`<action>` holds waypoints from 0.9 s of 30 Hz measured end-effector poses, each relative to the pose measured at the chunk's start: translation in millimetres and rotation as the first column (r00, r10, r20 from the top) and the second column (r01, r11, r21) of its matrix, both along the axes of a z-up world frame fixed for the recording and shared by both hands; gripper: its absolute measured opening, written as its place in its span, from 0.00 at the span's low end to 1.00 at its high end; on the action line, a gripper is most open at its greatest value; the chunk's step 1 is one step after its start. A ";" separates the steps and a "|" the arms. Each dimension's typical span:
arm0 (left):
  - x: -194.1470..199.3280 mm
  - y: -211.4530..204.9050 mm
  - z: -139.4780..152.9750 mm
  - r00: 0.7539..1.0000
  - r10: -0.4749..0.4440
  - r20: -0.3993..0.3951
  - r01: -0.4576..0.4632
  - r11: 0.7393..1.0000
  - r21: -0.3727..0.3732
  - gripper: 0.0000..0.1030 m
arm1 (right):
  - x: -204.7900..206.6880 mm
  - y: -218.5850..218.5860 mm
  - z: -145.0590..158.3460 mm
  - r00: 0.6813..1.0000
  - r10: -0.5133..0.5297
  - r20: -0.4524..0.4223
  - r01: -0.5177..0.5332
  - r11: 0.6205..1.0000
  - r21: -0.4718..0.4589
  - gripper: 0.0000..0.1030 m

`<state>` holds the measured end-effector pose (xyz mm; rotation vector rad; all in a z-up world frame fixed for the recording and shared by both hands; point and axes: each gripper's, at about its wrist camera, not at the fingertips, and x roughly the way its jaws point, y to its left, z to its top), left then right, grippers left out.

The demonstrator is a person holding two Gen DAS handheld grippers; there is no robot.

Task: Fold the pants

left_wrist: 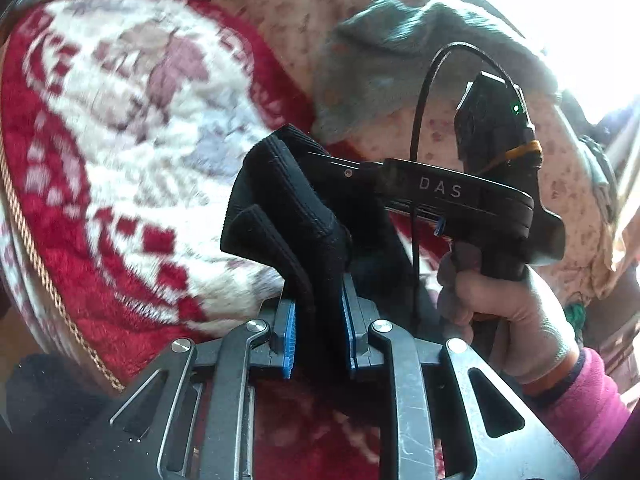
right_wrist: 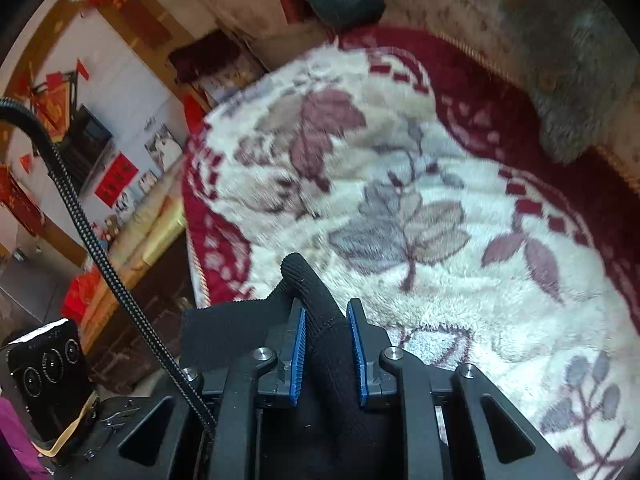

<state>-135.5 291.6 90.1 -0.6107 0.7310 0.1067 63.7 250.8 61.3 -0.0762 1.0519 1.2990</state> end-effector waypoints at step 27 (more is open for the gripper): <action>10.9 -268.6 65.8 0.749 -0.651 0.124 0.632 0.758 0.160 0.17 | -61.6 -381.3 88.1 0.850 -0.505 -0.150 0.521 0.765 0.378 0.18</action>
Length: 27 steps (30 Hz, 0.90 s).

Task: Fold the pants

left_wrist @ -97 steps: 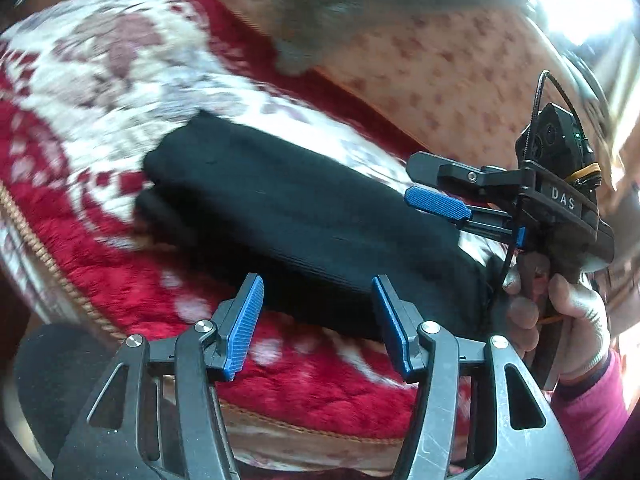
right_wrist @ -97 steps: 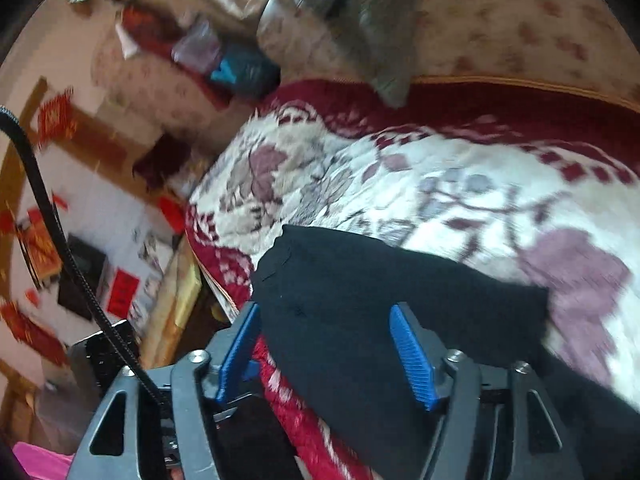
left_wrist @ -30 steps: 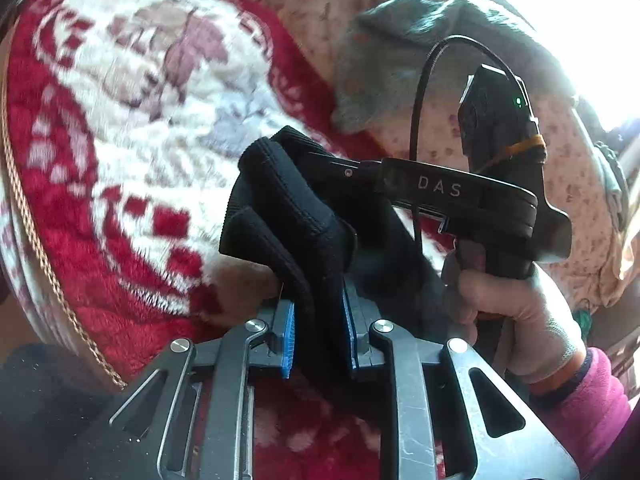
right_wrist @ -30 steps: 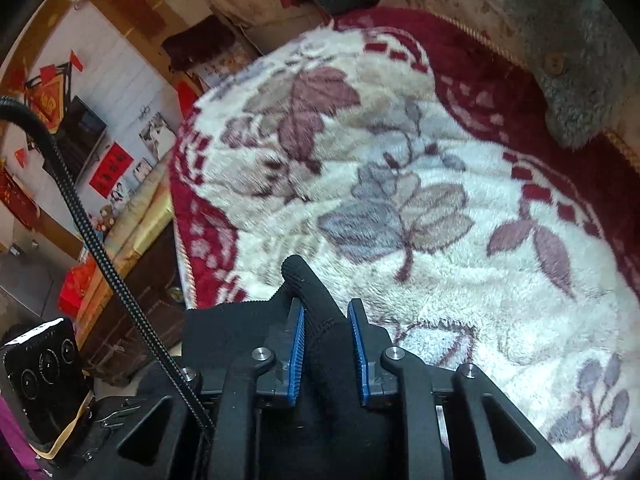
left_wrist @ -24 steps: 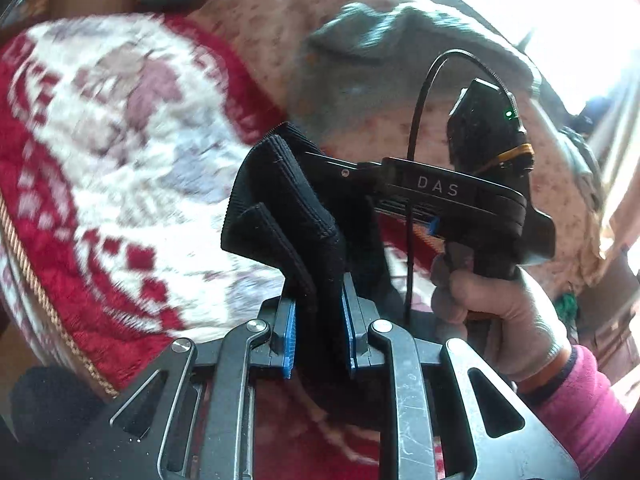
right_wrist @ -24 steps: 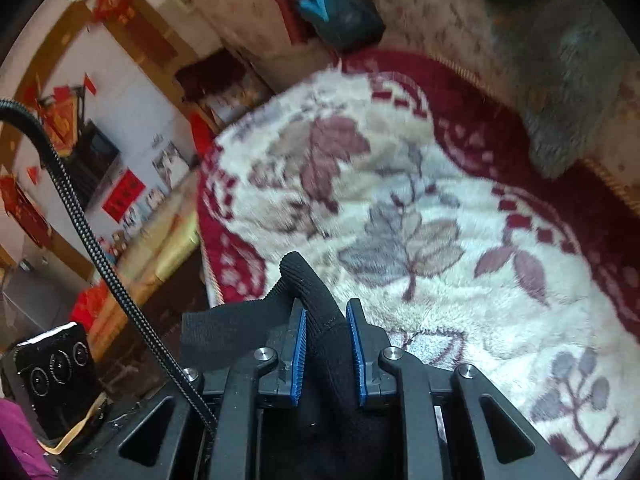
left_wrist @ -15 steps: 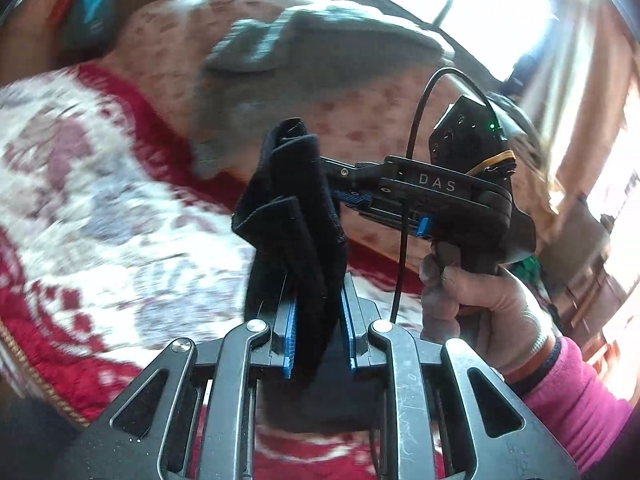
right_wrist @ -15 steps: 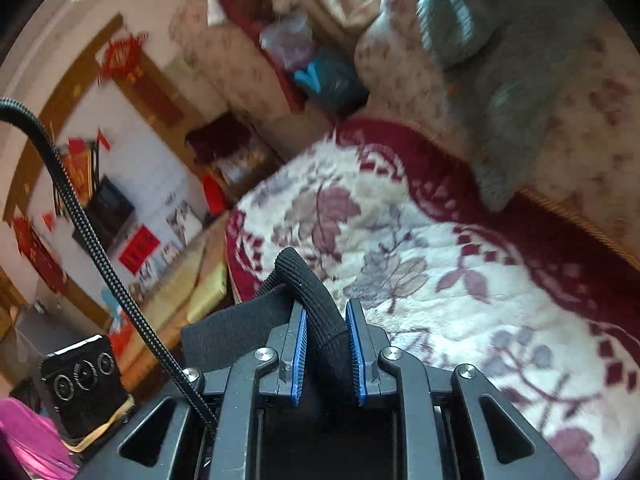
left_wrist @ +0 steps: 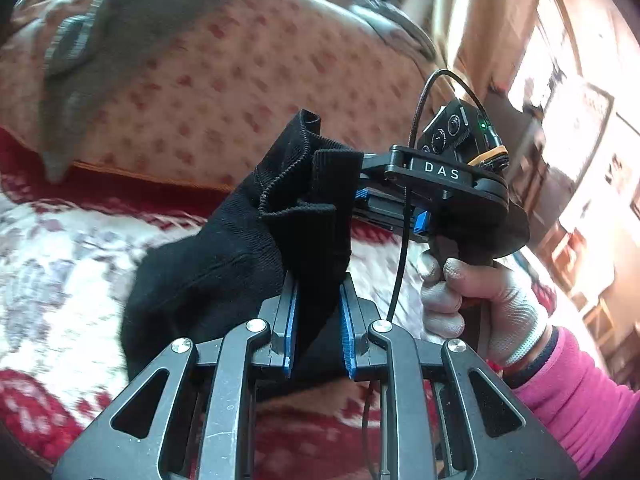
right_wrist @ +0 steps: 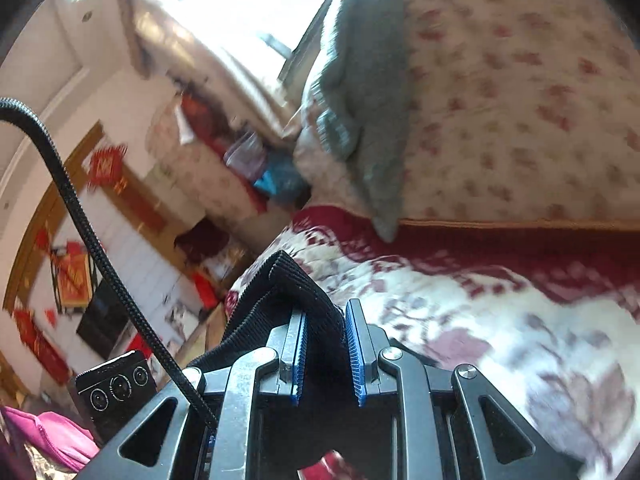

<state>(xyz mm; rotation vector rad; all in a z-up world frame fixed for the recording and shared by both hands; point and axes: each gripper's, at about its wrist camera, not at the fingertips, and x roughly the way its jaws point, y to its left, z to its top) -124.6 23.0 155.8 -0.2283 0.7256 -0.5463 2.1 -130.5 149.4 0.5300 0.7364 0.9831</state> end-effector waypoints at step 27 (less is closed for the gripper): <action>-18.6 -28.9 -19.3 0.991 -0.121 -0.049 0.124 0.990 0.061 0.39 | -59.0 -112.1 -38.7 0.927 -0.373 -0.038 0.355 0.906 -0.232 0.28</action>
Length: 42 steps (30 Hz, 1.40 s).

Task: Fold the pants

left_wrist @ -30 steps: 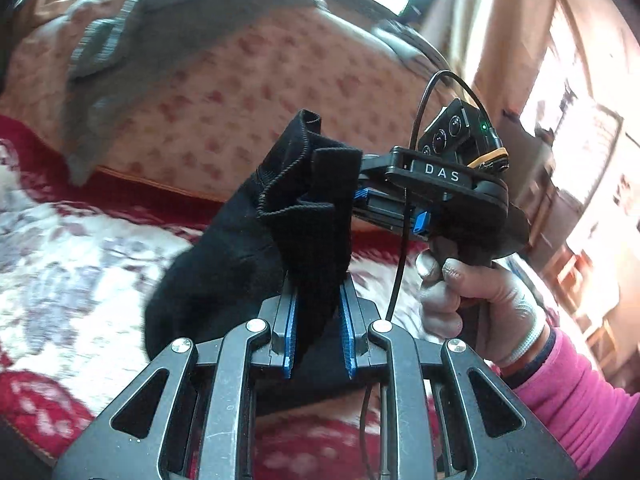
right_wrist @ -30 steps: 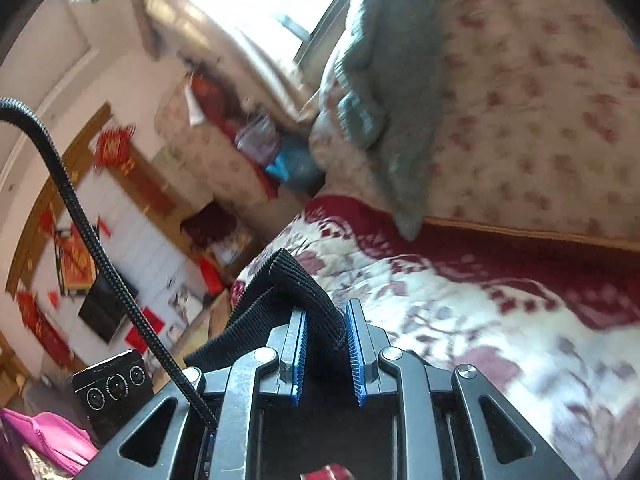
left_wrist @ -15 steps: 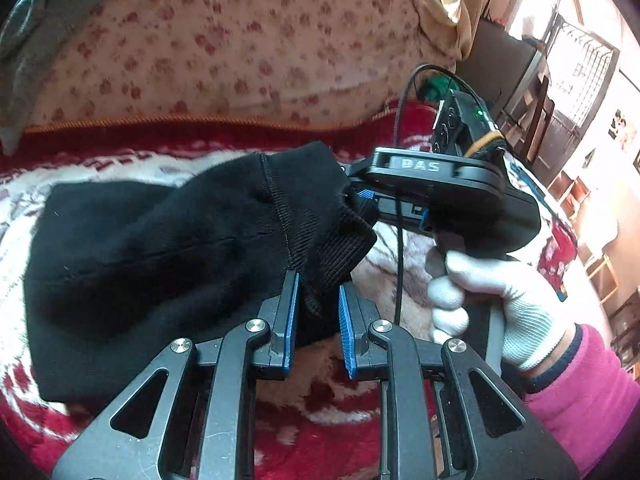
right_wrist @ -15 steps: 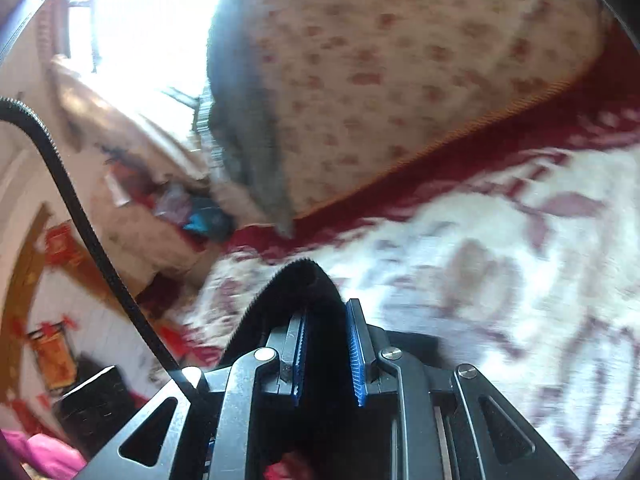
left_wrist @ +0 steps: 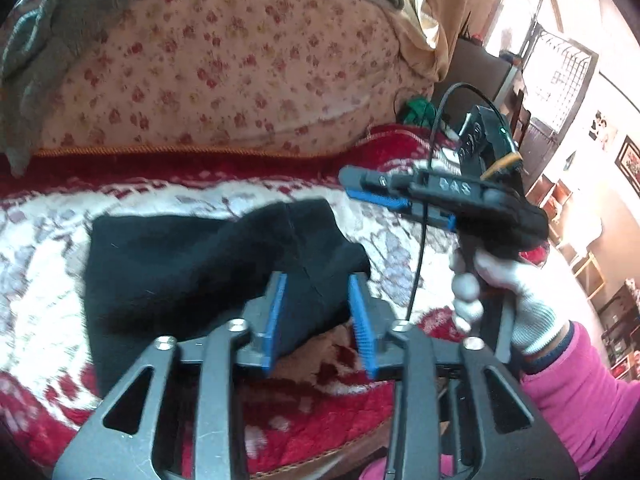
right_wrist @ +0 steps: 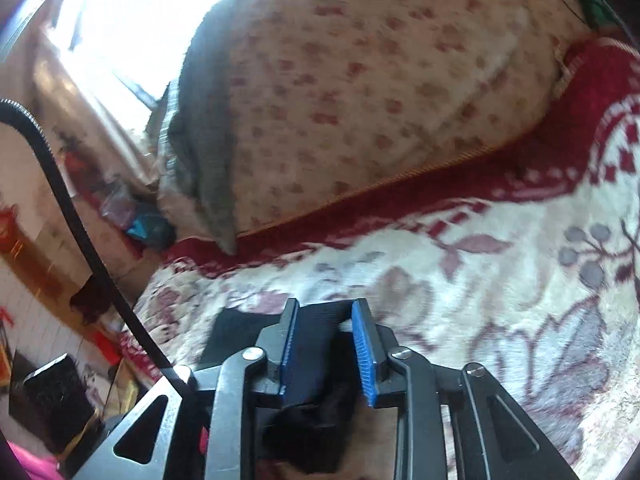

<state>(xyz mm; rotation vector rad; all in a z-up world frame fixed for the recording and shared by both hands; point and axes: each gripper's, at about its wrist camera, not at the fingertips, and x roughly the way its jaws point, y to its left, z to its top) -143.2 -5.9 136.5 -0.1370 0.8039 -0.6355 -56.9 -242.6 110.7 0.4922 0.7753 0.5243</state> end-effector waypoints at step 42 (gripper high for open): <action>119.1 38.5 -64.6 0.960 0.265 -0.089 -0.243 0.949 0.200 0.41 | -6.4 32.1 -25.2 0.991 0.132 -0.020 -0.133 0.965 -0.228 0.09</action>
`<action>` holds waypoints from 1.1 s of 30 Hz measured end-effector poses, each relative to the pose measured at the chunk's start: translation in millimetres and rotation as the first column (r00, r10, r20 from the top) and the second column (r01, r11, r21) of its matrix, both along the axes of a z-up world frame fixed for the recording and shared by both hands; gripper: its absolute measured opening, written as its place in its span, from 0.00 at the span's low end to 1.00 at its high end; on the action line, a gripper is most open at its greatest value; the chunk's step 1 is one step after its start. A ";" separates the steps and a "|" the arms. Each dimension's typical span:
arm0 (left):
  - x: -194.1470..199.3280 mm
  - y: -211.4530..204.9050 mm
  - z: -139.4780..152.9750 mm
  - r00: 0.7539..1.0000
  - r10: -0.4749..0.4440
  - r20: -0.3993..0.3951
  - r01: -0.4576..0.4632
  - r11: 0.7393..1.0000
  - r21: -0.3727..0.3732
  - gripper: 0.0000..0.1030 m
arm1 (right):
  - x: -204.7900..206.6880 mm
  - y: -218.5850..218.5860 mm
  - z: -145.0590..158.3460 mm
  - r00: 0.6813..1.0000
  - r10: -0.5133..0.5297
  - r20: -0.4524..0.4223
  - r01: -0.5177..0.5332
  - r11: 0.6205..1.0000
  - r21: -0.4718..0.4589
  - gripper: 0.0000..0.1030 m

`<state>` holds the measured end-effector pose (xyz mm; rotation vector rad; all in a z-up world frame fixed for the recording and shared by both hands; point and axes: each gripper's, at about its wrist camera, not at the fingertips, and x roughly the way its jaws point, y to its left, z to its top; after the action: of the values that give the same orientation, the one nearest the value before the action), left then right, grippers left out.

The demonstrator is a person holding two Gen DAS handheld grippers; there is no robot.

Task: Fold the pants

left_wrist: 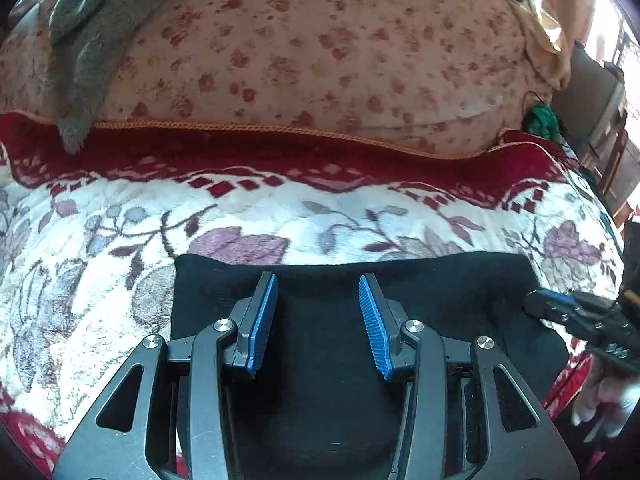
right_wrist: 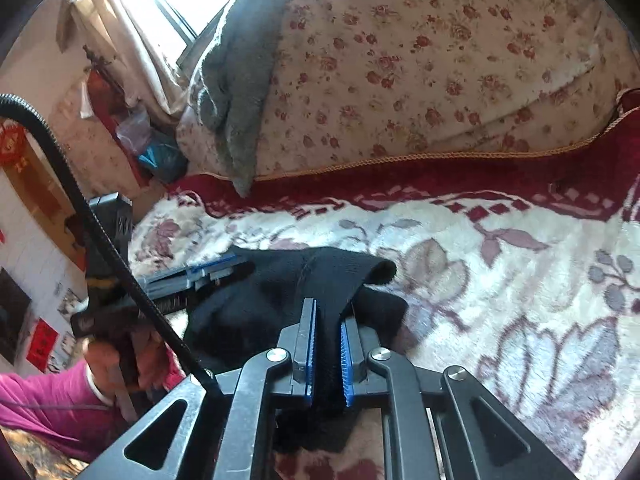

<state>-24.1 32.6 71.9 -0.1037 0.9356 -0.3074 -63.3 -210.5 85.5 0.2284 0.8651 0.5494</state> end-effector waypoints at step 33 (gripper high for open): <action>-63.8 34.3 18.2 0.986 0.151 0.067 -0.156 0.985 0.078 0.41 | -12.0 75.9 4.3 0.996 -0.092 -0.006 0.092 0.996 0.005 0.44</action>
<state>-87.9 66.9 90.1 -0.0895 0.8737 -0.1278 -75.3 -134.7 89.8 0.2734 0.8545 0.4648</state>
